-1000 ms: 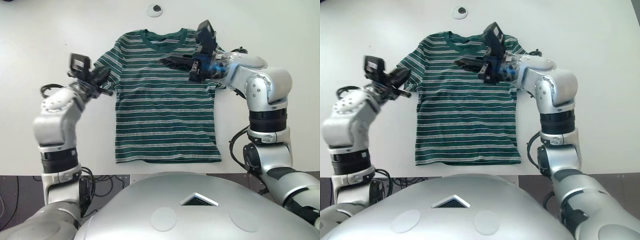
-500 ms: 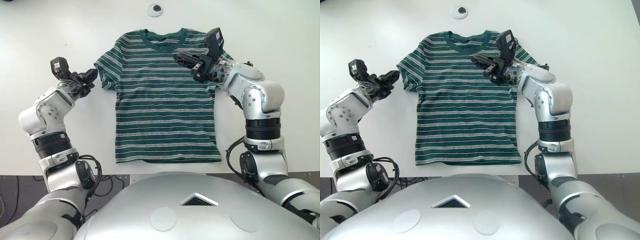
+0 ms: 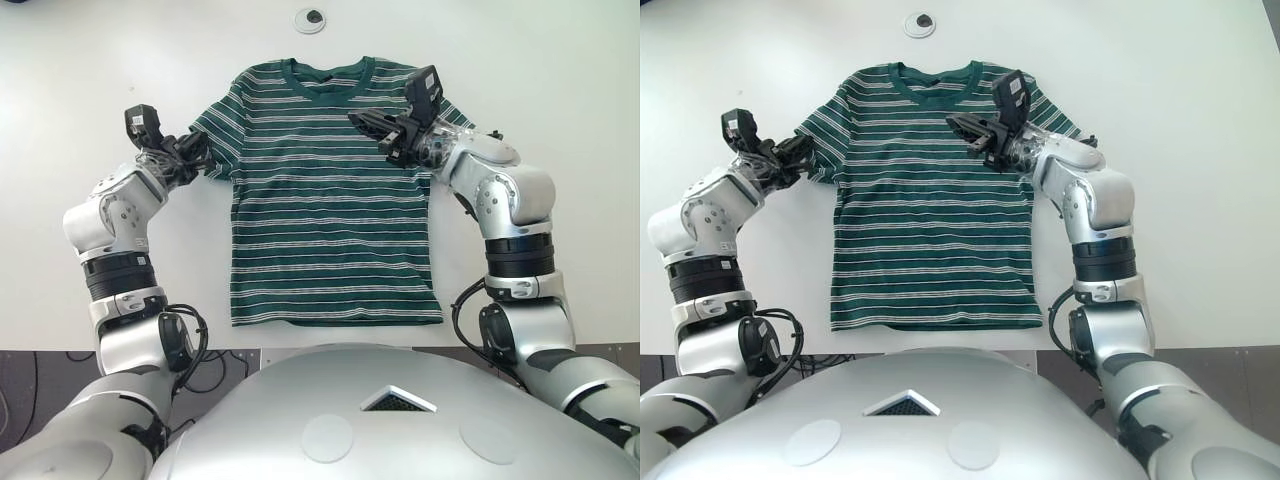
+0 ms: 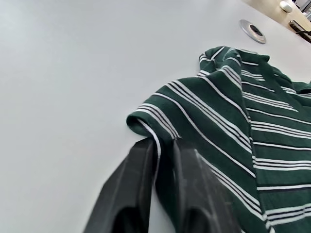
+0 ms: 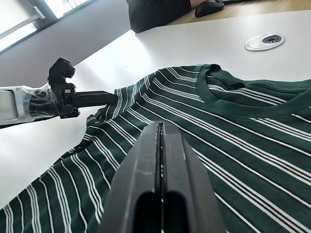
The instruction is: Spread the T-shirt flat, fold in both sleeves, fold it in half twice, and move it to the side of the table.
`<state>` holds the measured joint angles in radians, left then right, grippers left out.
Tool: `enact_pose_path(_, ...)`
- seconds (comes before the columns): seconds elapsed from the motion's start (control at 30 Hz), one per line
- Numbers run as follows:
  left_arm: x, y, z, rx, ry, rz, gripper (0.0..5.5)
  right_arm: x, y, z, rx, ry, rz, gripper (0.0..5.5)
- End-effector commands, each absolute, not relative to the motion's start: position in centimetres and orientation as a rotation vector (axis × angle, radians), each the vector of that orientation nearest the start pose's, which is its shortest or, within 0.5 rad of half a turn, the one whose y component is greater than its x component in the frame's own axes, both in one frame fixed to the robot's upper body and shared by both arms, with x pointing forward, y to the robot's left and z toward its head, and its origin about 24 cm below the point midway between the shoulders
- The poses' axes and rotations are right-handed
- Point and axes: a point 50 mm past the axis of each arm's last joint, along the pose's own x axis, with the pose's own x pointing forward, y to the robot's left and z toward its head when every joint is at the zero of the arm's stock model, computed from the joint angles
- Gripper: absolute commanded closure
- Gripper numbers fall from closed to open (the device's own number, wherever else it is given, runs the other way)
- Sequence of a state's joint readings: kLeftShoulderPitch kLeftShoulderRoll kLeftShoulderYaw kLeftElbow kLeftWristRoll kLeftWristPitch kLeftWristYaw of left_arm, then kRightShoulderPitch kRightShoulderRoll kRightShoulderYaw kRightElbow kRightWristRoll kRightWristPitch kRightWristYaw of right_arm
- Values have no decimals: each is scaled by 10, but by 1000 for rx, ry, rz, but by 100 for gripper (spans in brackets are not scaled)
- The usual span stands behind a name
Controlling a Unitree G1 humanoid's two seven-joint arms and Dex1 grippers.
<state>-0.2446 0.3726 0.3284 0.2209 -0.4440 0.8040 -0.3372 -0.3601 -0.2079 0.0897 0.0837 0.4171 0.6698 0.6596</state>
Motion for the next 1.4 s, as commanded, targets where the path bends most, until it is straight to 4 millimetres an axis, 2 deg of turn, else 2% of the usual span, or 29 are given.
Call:
enact_pose_path(0.03,269,256,26,-394,593,-94,549,294,-108,68,224,391,884,550)
enact_pose_path(0.23,282,241,54,-399,487,-149,549,292,-111,65,210,399,877,550)
enact_pose_path(0.37,290,220,66,-401,464,-203,549,291,-111,62,199,407,875,550)
enact_pose_path(0.6,302,179,58,-400,495,-254,549,294,-115,61,183,411,844,550)
enact_pose_path(0.7,303,168,49,-383,538,-265,549,307,-126,63,174,369,714,550)
enact_pose_path(0.73,302,166,44,-377,559,-267,529,312,-131,65,183,356,662,550)
enact_pose_path(0.87,296,164,23,-362,640,-245,481,329,-160,70,271,325,445,508)
enact_pose_path(0.97,292,167,19,-361,640,-237,439,329,-185,61,250,388,329,459)
enact_pose_path(1.0,292,169,23,-362,611,-235,417,325,-195,55,239,428,298,433)
enact_pose_path(1.13,299,183,53,-359,418,-228,414,307,-222,41,204,525,228,365)
enact_pose_path(1.27,300,185,74,-353,323,-240,414,300,-239,43,173,526,193,365)
enact_pose_path(1.4,300,180,80,-348,302,-257,414,298,-235,34,187,572,219,365)
